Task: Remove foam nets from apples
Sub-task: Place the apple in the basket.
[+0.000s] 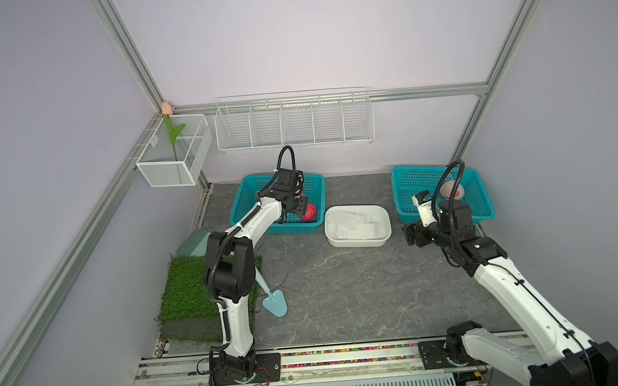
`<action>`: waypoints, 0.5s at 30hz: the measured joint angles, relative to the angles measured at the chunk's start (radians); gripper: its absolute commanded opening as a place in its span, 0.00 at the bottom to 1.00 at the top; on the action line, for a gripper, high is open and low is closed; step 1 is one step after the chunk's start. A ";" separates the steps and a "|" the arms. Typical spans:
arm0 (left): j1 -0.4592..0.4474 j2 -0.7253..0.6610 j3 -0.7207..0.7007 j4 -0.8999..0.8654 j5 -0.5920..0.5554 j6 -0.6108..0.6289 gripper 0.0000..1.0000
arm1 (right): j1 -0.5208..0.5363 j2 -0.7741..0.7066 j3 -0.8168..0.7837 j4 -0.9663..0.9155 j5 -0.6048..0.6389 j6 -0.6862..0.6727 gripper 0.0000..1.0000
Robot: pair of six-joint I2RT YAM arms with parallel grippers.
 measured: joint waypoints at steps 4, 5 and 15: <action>0.023 0.090 0.064 -0.032 -0.021 -0.022 0.44 | -0.001 0.040 0.000 0.005 0.007 0.000 0.89; 0.026 0.108 0.071 -0.038 -0.028 -0.029 0.44 | -0.002 0.049 0.000 0.007 0.011 0.000 0.89; 0.050 0.173 0.106 -0.085 -0.033 -0.079 0.74 | -0.022 0.123 0.001 0.043 0.069 0.004 0.89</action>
